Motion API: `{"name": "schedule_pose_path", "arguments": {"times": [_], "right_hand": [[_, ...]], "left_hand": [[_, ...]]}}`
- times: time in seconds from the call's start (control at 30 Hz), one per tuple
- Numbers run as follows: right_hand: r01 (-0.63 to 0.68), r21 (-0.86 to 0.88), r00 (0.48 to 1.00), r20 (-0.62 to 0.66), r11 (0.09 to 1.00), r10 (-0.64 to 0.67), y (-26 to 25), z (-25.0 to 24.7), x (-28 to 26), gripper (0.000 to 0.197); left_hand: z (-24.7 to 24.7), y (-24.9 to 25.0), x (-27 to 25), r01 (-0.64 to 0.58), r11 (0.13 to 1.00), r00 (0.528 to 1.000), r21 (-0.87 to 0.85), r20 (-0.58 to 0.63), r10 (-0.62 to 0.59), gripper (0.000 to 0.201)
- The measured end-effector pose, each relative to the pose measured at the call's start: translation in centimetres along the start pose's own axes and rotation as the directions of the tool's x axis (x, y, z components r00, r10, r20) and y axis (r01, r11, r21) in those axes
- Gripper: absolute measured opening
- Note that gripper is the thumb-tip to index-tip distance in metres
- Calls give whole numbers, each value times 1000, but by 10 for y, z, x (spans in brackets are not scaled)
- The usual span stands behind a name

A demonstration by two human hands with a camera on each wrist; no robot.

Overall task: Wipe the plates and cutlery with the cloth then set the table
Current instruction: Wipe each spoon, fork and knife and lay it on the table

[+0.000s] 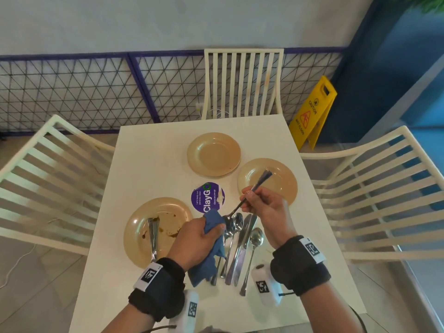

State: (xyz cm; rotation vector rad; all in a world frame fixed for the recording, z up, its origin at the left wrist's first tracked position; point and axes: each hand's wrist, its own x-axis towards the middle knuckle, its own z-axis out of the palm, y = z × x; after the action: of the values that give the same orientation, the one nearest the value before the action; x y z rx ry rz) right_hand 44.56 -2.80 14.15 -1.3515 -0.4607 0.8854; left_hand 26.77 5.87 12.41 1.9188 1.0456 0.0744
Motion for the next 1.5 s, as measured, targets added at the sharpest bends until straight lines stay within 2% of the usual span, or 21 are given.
{"name": "schedule_pose_path", "arguments": {"times": [0.17, 0.33, 0.47, 0.6, 0.73, 0.87, 1.0, 1.1, 1.2, 1.3, 1.4, 1.5], "right_hand": [[-13, 1, 999, 39, 1000, 13, 5, 1, -1, 14], [-96, 103, 994, -51, 990, 102, 26, -11, 2, 14], [-216, 172, 960, -142, 961, 241, 53, -26, 7, 16], [-381, -62, 900, -252, 923, 355, 97, -43, 14, 15], [-521, -346, 847, -324, 780, 422, 126, -48, 22, 14], [-594, -433, 803, -380, 678, 460, 138, -42, 30, 14], [-634, -564, 772, -422, 530, 474, 141, -36, 34, 24], [-608, -688, 786, -451, 396, 422, 137, -27, 32, 35], [-515, -785, 848, -407, 344, 340, 132, -5, 27, 31], [-372, -849, 899, -230, 374, 372, 128, 46, 11, 29], [-255, -879, 880, -39, 402, 473, 141, 106, -6, 34], [-102, -932, 861, 92, 347, 500, 161, 156, -14, 33]], "left_hand": [[2, -1, -5, -19, 995, 996, -97, 87, 28, 13], [-3, 4, -12, -36, 997, 998, 62, 48, 33, 28], [-21, -13, -23, -2, 991, 996, 134, 85, -10, 19], [-44, -36, -34, 113, 993, 992, 37, -53, -111, 12], [-61, -57, -44, 200, 979, 968, -39, -150, -203, 13], [-73, -84, -57, 249, 964, 944, -91, -199, -262, 14], [-82, -109, -70, 296, 947, 915, -126, -249, -319, 15], [-90, -127, -77, 324, 935, 898, -146, -264, -353, 18], [-96, -143, -81, 341, 918, 881, -203, -272, -387, 18], [-101, -156, -82, 352, 907, 865, -232, -291, -410, 18], [-103, -166, -84, 337, 899, 868, -280, -277, -412, 18], [-104, -179, -89, 344, 887, 864, -309, -265, -428, 22]]}}
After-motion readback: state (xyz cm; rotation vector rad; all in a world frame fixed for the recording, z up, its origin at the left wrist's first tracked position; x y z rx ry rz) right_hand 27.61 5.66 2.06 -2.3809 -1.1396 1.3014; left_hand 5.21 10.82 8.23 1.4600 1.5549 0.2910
